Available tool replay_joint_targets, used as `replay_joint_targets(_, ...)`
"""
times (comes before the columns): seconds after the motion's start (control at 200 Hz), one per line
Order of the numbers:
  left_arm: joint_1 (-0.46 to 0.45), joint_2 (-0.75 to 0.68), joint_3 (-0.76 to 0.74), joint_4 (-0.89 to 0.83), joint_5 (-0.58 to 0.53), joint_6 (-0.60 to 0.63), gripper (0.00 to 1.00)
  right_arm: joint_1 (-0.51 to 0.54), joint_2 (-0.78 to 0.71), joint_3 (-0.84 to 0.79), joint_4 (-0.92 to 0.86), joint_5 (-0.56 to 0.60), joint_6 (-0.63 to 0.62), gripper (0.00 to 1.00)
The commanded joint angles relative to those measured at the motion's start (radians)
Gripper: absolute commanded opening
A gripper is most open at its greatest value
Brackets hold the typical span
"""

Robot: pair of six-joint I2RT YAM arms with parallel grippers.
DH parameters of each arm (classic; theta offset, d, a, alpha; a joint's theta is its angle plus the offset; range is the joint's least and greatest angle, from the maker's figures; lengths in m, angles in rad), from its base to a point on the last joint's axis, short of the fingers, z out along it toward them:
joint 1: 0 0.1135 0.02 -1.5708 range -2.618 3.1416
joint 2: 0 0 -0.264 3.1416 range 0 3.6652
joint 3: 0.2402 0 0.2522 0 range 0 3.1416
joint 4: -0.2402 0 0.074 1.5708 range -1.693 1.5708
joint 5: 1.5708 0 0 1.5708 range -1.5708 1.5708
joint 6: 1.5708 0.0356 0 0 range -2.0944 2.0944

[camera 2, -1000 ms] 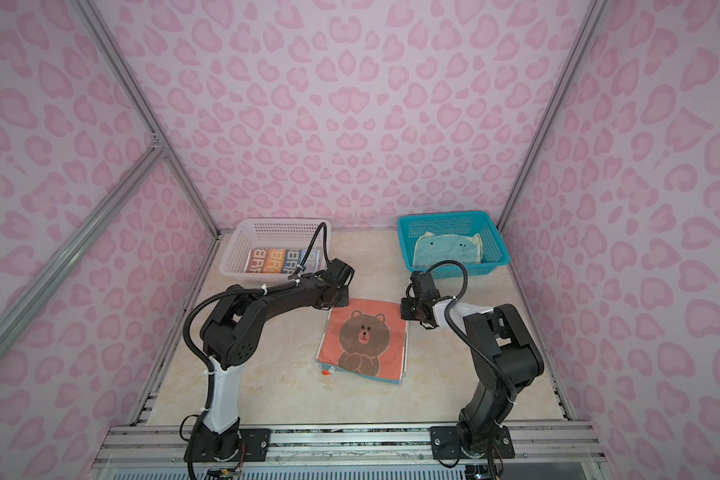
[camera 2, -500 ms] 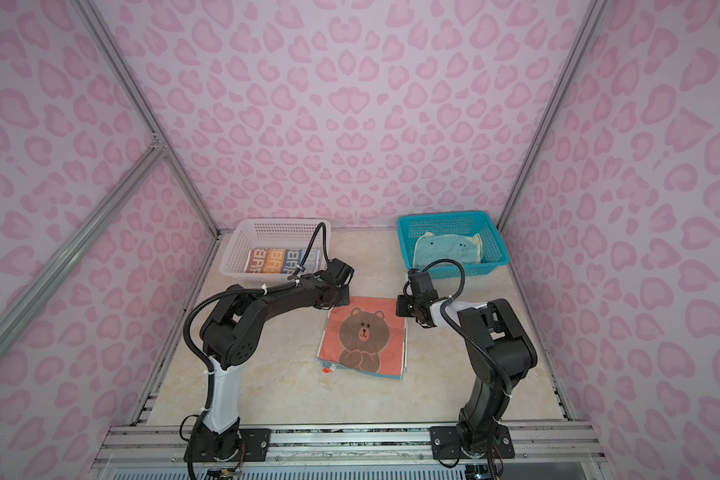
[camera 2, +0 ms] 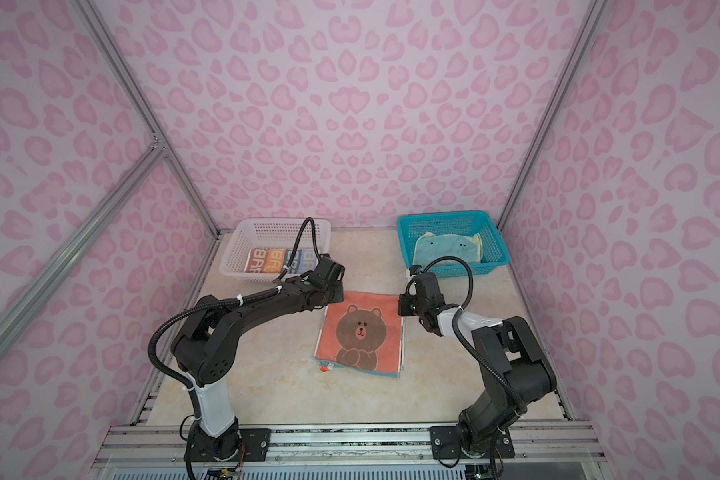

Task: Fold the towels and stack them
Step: 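Lift the far edge with both grippers and fold it toward the robot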

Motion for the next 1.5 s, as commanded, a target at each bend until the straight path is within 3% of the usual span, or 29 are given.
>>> replay_joint_targets(0.0,0.0,-0.019,0.002,0.023,-0.039,0.028,0.02,0.006,-0.003,0.017,0.0,-0.01,-0.035,0.0)
replay_joint_targets(0.225,-0.003,-0.061,-0.055,0.089,-0.067,0.043,0.03,0.01,-0.026,0.0,0.028,-0.047,-0.076,0.0)
replay_joint_targets(0.475,0.002,-0.074,-0.006,0.103,-0.139,0.118,0.03,0.004,-0.04,0.042,0.037,-0.081,-0.131,0.0)
replay_joint_targets(0.725,0.0,-0.205,-0.196,0.261,-0.139,0.117,0.03,-0.003,-0.111,-0.044,0.107,-0.16,-0.14,0.0)
replay_joint_targets(0.885,-0.007,-0.296,-0.299,0.262,-0.111,0.112,0.02,0.012,-0.196,-0.114,0.074,-0.189,-0.131,0.0)
replay_joint_targets(1.31,-0.121,-0.49,-0.494,0.179,-0.155,0.055,0.02,0.164,-0.521,-0.294,-0.196,-0.06,-0.1,0.0)
replay_joint_targets(1.495,-0.173,-0.516,-0.571,0.15,-0.19,-0.005,0.03,0.22,-0.584,-0.349,-0.245,-0.015,-0.045,0.0)
